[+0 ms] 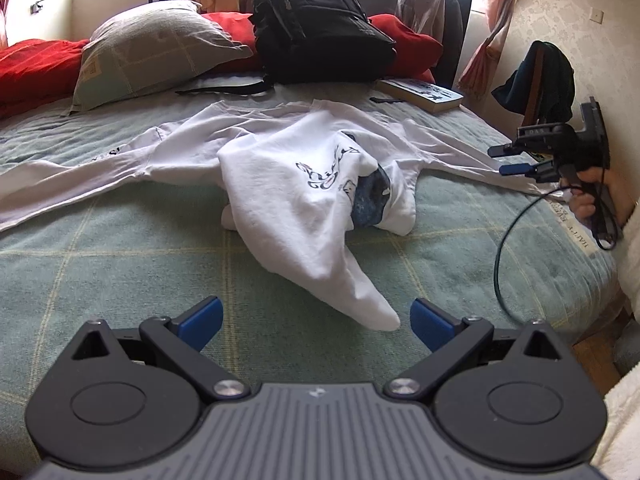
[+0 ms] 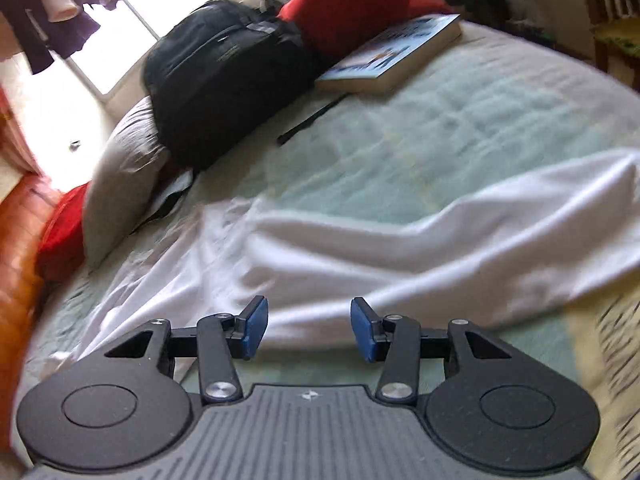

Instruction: Fold clothes

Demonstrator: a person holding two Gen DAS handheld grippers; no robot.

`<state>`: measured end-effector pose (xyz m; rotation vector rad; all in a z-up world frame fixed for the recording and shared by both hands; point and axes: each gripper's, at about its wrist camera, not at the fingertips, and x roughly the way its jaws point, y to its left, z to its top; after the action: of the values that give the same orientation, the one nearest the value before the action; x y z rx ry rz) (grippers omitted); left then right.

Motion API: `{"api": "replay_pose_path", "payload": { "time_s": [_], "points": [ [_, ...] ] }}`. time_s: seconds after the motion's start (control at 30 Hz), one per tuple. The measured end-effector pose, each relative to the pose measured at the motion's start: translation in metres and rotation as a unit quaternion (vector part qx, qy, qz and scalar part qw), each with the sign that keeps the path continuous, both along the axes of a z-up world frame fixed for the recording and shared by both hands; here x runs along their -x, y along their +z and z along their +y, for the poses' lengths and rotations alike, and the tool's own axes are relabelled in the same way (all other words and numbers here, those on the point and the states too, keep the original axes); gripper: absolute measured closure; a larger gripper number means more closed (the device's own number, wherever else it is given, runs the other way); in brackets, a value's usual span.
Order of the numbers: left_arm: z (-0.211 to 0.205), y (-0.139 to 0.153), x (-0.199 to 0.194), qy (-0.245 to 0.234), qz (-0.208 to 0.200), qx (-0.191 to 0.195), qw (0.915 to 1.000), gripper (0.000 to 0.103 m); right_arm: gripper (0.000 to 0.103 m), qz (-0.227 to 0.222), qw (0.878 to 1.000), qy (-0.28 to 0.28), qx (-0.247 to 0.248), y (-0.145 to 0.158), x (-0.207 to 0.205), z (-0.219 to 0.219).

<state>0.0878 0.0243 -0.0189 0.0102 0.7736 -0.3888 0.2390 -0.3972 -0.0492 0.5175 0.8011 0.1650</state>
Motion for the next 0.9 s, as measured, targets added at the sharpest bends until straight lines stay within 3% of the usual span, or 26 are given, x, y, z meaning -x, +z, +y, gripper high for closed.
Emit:
{"api": "replay_pose_path", "payload": {
  "time_s": [0.2,0.43,0.53,0.8,0.9],
  "points": [
    [0.001,-0.001,0.011,0.012,-0.004,-0.014,0.9998,0.003,0.046,0.005,0.996,0.08,-0.031,-0.01,0.022,0.059],
    [0.018,-0.003,0.022,0.052,-0.008,-0.03,0.9982,0.003,0.04,0.005,0.983,0.177,-0.051,-0.015,0.052,0.129],
    [0.026,-0.002,0.028,0.063,-0.014,-0.04,0.9971,0.003,0.028,-0.01,0.973,0.23,-0.034,-0.003,0.071,0.163],
    [0.061,0.0,0.035,0.118,-0.029,-0.093,0.9882,0.003,0.02,-0.026,0.935,0.354,0.001,0.027,0.12,0.232],
    [0.076,0.001,0.035,0.136,-0.033,-0.094,0.9858,0.003,0.015,-0.032,0.918,0.396,0.002,0.033,0.133,0.257]
  ]
}}
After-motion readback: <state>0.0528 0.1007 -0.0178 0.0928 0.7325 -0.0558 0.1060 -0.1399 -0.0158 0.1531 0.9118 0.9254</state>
